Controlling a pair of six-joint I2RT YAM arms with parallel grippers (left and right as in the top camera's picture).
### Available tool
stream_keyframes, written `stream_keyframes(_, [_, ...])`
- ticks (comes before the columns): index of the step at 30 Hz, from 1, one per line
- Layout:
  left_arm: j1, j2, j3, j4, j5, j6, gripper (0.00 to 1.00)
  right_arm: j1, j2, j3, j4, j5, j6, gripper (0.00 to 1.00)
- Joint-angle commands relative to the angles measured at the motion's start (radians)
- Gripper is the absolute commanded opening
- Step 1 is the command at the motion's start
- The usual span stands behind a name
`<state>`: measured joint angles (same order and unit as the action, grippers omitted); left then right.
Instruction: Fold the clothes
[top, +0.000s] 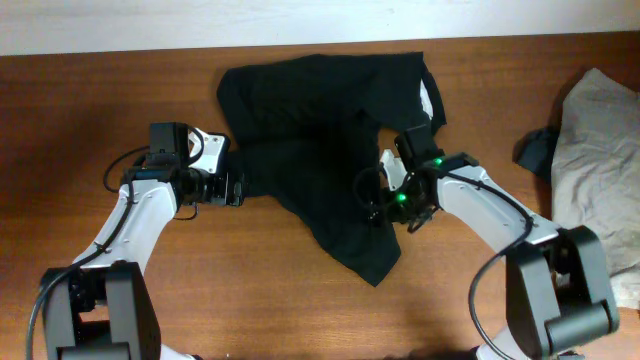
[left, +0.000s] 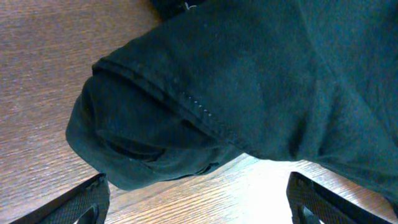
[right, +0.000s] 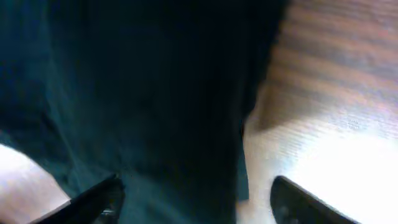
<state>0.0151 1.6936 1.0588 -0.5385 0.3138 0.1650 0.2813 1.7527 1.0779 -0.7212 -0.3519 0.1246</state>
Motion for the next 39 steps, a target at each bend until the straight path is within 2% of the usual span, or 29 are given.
stream_keyframes(1, [-0.002, 0.009, 0.008, 0.002, 0.002, 0.017, 0.91, 0.0, 0.05, -0.01, 0.045, -0.085, -0.024, 0.35])
stream_keyframes(2, [-0.002, 0.009, 0.008, 0.002, 0.001, 0.017, 0.91, 0.0, 0.051, -0.01, 0.055, -0.084, -0.024, 0.04])
stream_keyframes(5, [-0.002, 0.009, 0.008, 0.002, 0.001, 0.017, 0.91, -0.01, 0.048, 0.028, 0.052, -0.05, -0.024, 0.04])
stream_keyframes(8, [-0.002, 0.009, 0.008, -0.004, 0.002, 0.017, 0.91, -0.035, 0.039, 0.193, -0.039, 0.058, -0.024, 0.04])
stream_keyframes(12, [-0.002, 0.009, 0.008, -0.013, 0.002, 0.017, 0.9, -0.04, 0.038, 0.481, -0.174, 0.314, -0.066, 0.04])
stream_keyframes(16, [-0.002, 0.009, 0.008, -0.007, 0.047, 0.017, 0.89, -0.04, 0.038, 0.627, -0.207, 0.414, -0.069, 0.04])
stream_keyframes(20, [0.001, 0.009, 0.008, 0.062, 0.117, 0.016, 0.89, -0.04, 0.038, 0.641, -0.207, 0.417, -0.069, 0.04])
stream_keyframes(25, [0.021, 0.008, 0.008, 0.136, 0.22, 0.016, 0.89, -0.04, 0.038, 0.641, -0.195, 0.612, -0.069, 0.04])
stream_keyframes(31, [0.044, 0.008, 0.008, 0.138, 0.24, 0.017, 0.89, -0.04, 0.038, 0.642, -0.208, 0.56, -0.068, 0.04])
stream_keyframes(34, [0.076, 0.014, 0.007, 0.137, 0.252, 0.017, 0.93, -0.04, 0.038, 0.642, -0.216, 0.539, -0.068, 0.04])
stream_keyframes(39, [0.121, 0.087, -0.024, 0.145, 0.408, 0.015, 0.95, -0.04, 0.038, 0.642, -0.218, 0.527, -0.065, 0.04])
